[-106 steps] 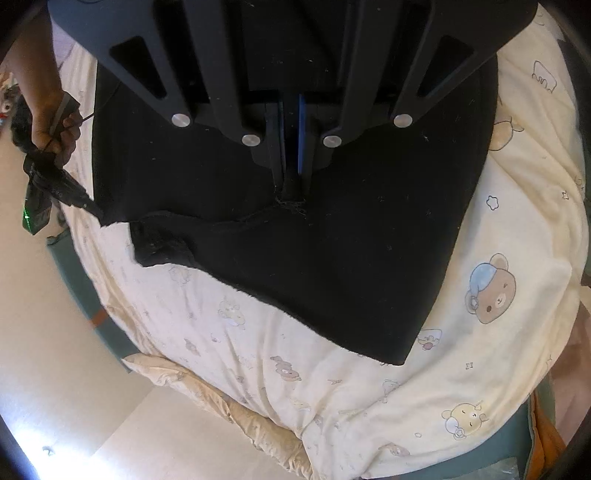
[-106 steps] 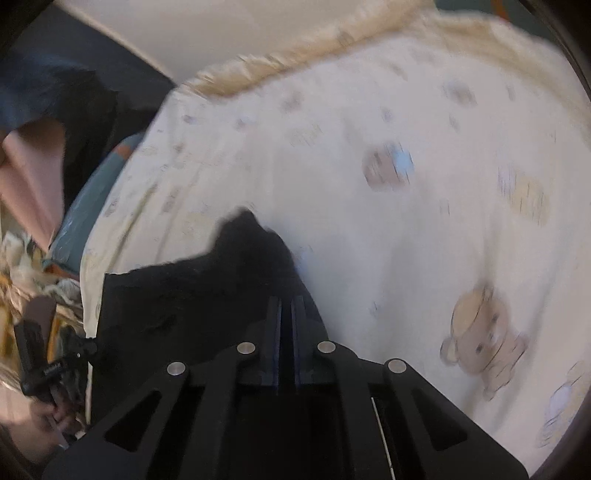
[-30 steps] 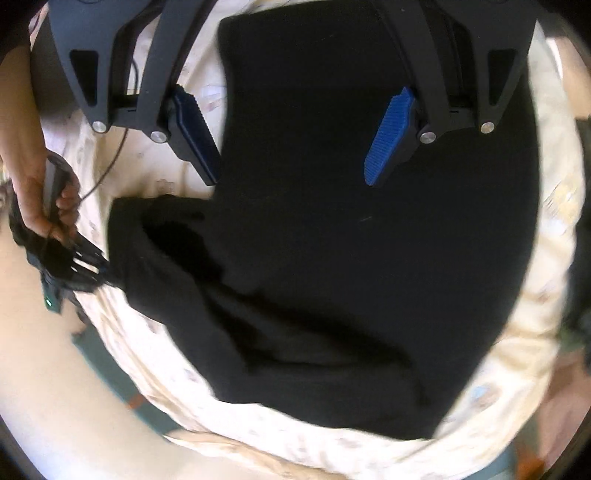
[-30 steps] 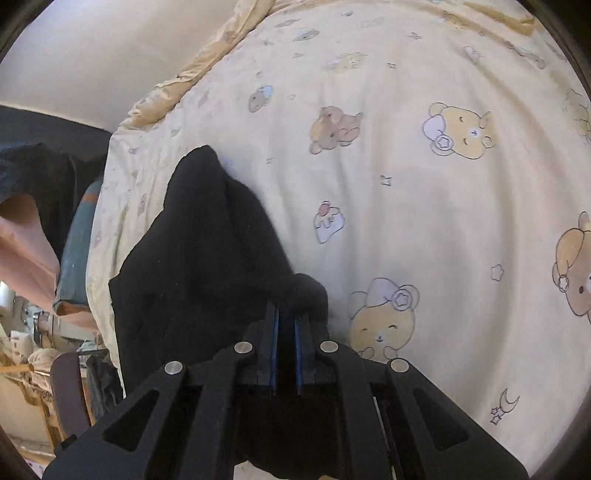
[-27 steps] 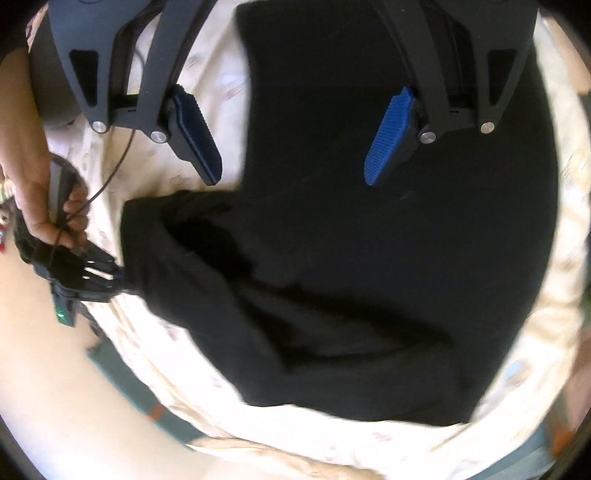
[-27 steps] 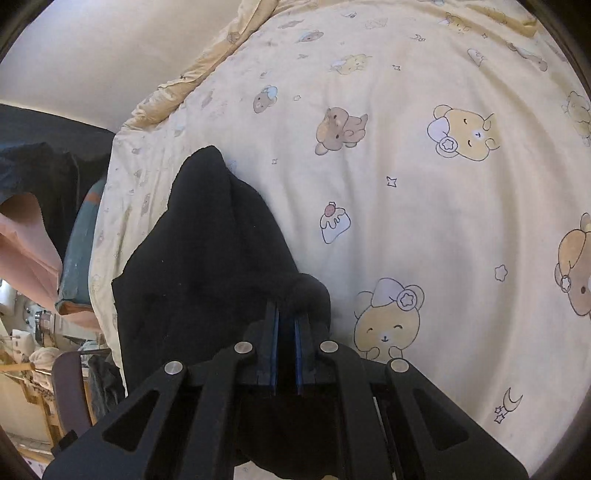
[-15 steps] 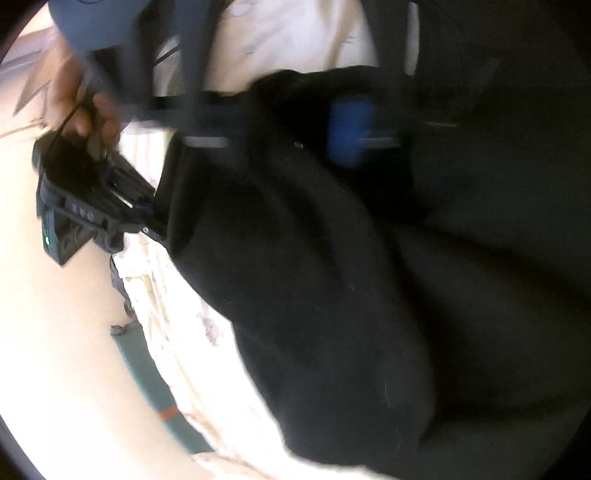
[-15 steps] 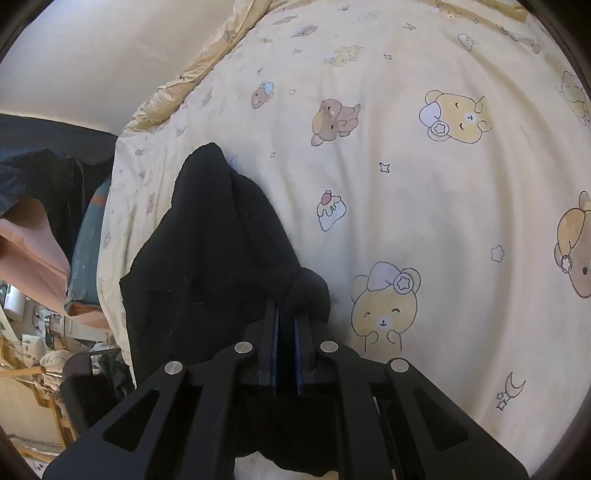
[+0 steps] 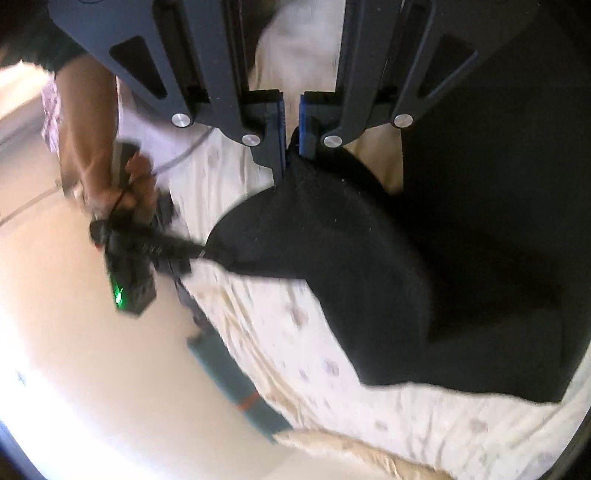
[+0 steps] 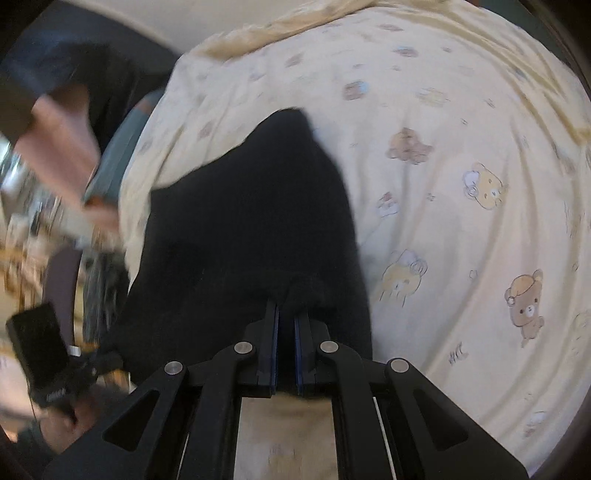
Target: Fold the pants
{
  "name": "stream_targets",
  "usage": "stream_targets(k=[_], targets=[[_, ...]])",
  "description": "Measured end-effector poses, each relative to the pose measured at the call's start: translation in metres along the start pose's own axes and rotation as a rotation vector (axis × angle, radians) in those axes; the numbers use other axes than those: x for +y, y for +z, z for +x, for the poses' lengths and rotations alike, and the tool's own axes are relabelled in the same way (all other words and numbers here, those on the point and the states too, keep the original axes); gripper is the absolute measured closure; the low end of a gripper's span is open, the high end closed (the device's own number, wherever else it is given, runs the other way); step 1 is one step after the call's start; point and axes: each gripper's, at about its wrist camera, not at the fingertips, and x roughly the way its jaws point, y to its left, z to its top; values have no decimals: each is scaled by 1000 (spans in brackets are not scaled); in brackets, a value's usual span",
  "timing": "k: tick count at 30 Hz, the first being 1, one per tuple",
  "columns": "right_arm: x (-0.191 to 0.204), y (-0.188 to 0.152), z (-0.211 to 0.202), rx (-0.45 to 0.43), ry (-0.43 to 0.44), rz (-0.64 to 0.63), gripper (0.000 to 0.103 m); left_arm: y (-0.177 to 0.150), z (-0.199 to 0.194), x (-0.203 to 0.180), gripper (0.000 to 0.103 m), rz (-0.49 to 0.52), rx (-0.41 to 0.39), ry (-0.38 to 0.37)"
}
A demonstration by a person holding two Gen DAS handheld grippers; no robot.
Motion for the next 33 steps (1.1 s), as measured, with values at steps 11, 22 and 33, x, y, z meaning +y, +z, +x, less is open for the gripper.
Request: stream_targets(k=[11, 22, 33], targets=[[24, -135, 32, 458, -193, -132, 96, -119, 35, 21, 98, 55, 319, 238], [-8, -118, -1, 201, -128, 99, 38, -134, 22, 32, 58, -50, 242, 266], [15, -133, 49, 249, -122, -26, 98, -119, 38, 37, 98, -30, 207, 211]])
